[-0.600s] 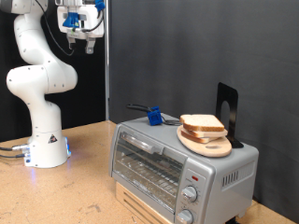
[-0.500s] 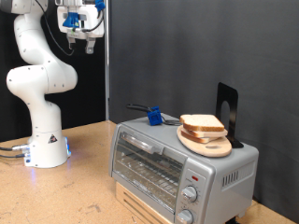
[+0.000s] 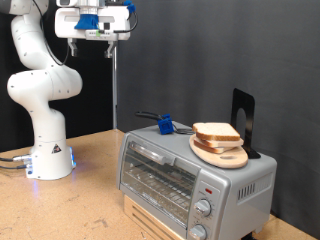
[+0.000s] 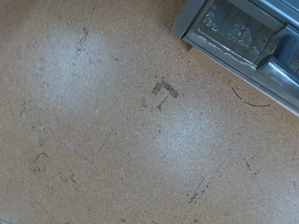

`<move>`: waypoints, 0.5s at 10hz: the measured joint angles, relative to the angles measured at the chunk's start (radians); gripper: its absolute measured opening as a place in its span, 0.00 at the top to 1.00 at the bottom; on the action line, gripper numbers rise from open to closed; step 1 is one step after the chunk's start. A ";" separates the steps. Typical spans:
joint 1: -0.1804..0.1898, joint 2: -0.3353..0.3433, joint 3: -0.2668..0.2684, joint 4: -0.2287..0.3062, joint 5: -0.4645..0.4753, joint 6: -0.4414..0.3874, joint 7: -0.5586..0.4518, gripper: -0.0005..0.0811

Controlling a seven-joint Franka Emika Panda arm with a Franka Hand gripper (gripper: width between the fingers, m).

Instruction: Make a piece of toast with the oven

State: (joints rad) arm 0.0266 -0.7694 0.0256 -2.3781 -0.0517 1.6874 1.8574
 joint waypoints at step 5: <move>0.137 0.052 -0.111 0.008 0.053 0.108 -0.566 0.00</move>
State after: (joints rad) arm 0.1634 -0.7177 -0.0855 -2.3702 0.0013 1.7950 1.2916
